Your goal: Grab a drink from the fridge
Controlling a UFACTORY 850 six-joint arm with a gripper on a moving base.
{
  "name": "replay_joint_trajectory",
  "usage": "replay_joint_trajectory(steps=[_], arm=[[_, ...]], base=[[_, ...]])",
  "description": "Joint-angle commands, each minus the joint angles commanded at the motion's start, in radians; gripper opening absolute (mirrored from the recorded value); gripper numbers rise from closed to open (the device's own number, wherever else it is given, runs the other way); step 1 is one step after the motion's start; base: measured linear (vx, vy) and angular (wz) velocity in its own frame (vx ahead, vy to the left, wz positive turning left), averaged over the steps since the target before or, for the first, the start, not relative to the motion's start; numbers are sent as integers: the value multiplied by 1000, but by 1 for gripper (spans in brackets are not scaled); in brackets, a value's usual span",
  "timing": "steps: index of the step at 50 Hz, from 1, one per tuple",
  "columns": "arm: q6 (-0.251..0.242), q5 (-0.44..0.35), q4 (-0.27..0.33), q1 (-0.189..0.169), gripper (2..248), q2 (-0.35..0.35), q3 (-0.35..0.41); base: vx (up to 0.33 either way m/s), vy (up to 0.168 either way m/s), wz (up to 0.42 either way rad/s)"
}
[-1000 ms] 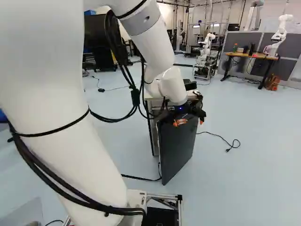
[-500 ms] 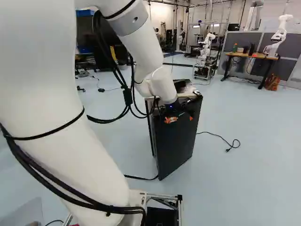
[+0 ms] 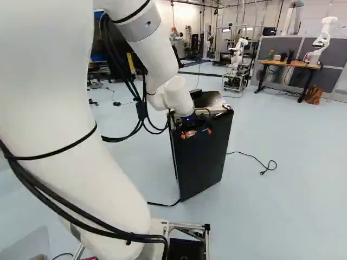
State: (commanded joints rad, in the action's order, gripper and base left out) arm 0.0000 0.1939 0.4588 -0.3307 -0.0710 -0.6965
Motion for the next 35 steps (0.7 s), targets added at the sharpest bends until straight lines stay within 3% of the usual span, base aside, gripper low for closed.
replay_joint_trajectory(steps=[20, 35], arm=[[0, 0, 0, 71, 247, -58, -64], [0, 0, 0, 85, 247, -84, -93]], base=[[0, 0, 0], [0, 0, 0]])
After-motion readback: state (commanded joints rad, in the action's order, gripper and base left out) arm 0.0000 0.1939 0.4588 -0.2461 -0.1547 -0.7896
